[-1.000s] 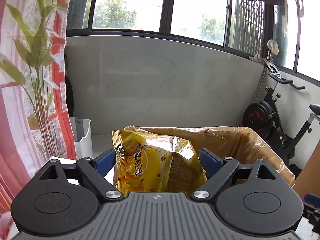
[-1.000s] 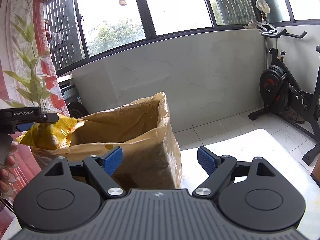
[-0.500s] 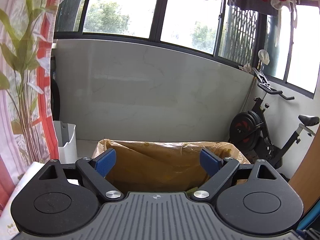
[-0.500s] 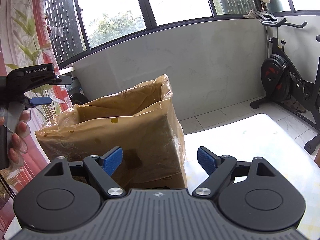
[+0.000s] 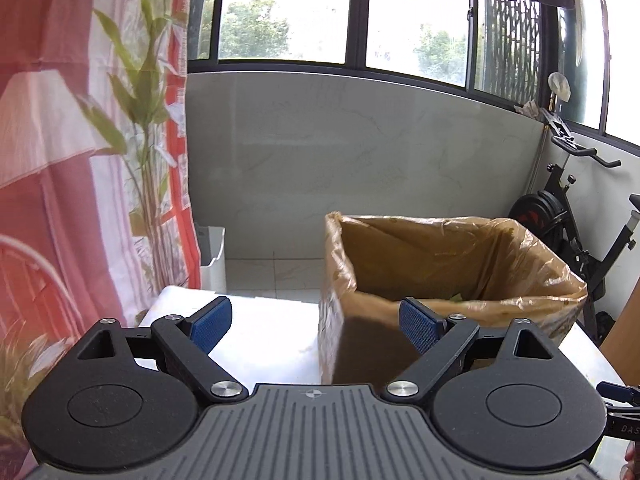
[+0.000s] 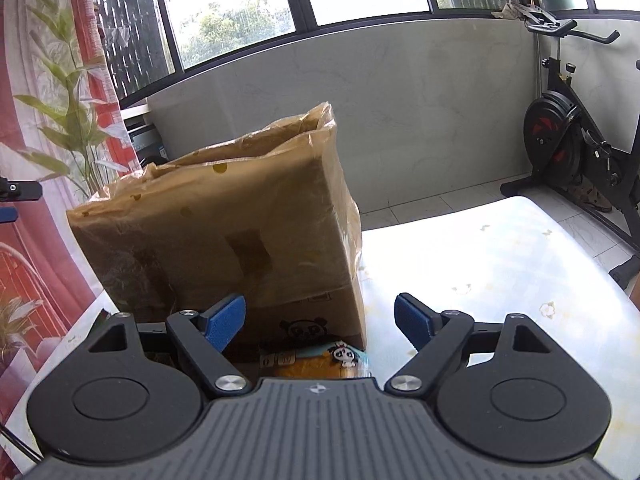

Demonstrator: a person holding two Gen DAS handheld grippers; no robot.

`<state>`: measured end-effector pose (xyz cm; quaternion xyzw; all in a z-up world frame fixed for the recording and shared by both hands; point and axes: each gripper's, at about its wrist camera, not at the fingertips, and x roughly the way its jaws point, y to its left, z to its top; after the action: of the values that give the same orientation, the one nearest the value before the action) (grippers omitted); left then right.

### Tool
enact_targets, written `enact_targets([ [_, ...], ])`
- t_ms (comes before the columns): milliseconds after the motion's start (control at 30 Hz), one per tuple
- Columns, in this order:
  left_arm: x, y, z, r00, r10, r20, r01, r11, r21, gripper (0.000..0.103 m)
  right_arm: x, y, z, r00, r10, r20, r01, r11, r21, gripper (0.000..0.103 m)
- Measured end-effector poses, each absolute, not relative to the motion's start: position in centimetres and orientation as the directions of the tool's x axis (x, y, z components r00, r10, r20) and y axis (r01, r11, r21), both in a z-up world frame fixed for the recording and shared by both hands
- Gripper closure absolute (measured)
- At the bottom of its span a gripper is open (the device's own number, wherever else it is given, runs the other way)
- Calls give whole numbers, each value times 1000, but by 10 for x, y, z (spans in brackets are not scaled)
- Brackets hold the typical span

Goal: Organize snacks
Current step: 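Grasp the blue-dotted packet with left tool while right tool grasps square cracker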

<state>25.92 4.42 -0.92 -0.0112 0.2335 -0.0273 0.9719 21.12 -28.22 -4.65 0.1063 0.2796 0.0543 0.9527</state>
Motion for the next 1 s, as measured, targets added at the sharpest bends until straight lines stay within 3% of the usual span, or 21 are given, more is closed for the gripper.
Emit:
enact_targets([
  [167,221,60,-48,856,-62,-513,22,996,-83,12,203,-272,-71,778,182,-601,-76,977,197,21],
  [333,204,52,-96,795,-69,-603,34,997,-68,19,197,-261,-88,717,223,-661,-126,973,192,32],
  [500,195,39,-129,737,-151,-659,108,989,-105,23,193,-254,-95,686,229,-691,-165,973,158,46],
  [767,179,8,-165,634,-255,-730,271,958,-100,23,189,-250,-111,650,209,-730,-157,978,141,49],
  [1000,176,0,-182,590,-281,-757,309,945,-110,24,190,-242,-118,636,212,-742,-195,974,111,49],
])
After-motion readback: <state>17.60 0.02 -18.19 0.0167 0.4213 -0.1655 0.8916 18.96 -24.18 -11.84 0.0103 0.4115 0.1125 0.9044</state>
